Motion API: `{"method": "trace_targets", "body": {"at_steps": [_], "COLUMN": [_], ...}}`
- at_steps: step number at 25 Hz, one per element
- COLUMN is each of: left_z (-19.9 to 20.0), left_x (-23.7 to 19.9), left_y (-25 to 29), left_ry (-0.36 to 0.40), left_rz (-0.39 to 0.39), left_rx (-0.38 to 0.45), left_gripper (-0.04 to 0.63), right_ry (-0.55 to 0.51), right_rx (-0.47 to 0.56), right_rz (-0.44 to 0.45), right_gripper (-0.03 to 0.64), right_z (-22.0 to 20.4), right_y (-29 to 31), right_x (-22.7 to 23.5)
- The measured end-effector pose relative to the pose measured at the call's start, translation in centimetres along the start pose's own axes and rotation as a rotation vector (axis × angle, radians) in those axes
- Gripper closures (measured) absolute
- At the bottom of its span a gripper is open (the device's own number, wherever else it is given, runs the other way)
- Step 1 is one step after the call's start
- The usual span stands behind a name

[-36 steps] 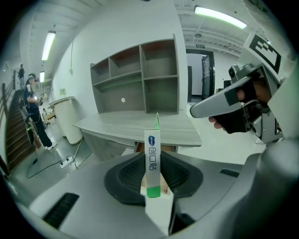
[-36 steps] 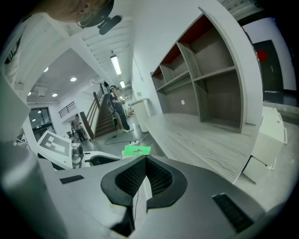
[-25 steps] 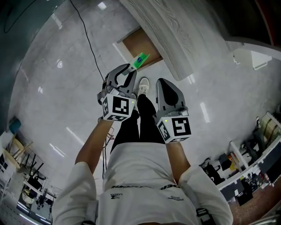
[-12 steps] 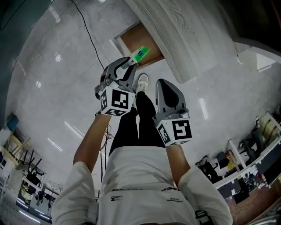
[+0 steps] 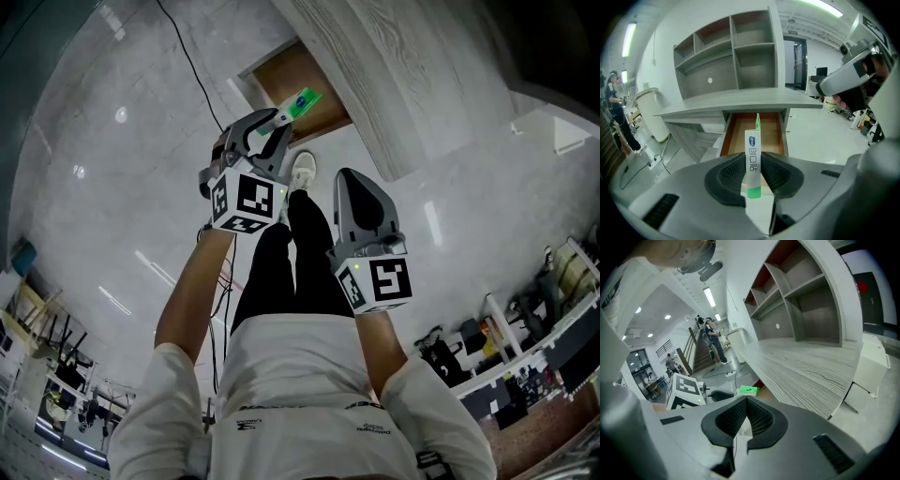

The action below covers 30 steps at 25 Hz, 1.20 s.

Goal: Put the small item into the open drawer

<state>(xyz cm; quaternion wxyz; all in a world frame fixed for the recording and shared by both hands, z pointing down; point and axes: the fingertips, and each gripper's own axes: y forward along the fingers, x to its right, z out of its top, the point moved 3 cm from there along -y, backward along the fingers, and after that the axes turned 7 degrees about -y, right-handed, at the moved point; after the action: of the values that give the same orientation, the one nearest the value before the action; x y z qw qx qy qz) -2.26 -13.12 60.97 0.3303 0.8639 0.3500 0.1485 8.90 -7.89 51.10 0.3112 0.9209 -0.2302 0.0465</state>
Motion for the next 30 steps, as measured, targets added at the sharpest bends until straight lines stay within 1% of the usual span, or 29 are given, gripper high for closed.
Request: {"method": "trace_targets", "body": {"at_steps": [7,11,16,30], "left_z": [-0.4,-0.6,-0.8,-2.1], "left_x": [-0.5,-0.4,-0.6,0.2], "left_y": [1.2,2.1,3.0,4.8], "left_ry": [-0.007,0.003,-0.005,-0.007], "left_rz": [-0.007,-0.012,-0.016,-0.058], "left_rx": [-0.001,-0.011,-0.019,-0.057], "left_gripper": [0.489,0.489,0.489,0.489], "right_ry": [0.000,0.027,0.037,0.036], "right_rx": [-0.015,-0.024,-0.015,-0.035], "right_rz": [0.014,0.034,0.051,0.044], "right_gripper": [0.588,0.588,0.588,0.588], "right_z": [-0.4,-0.8,-0.5,-1.3], "right_y": [0.4,0.6,0.9,0.9], "right_x": [-0.3,-0.6,-0.9,0.2]}}
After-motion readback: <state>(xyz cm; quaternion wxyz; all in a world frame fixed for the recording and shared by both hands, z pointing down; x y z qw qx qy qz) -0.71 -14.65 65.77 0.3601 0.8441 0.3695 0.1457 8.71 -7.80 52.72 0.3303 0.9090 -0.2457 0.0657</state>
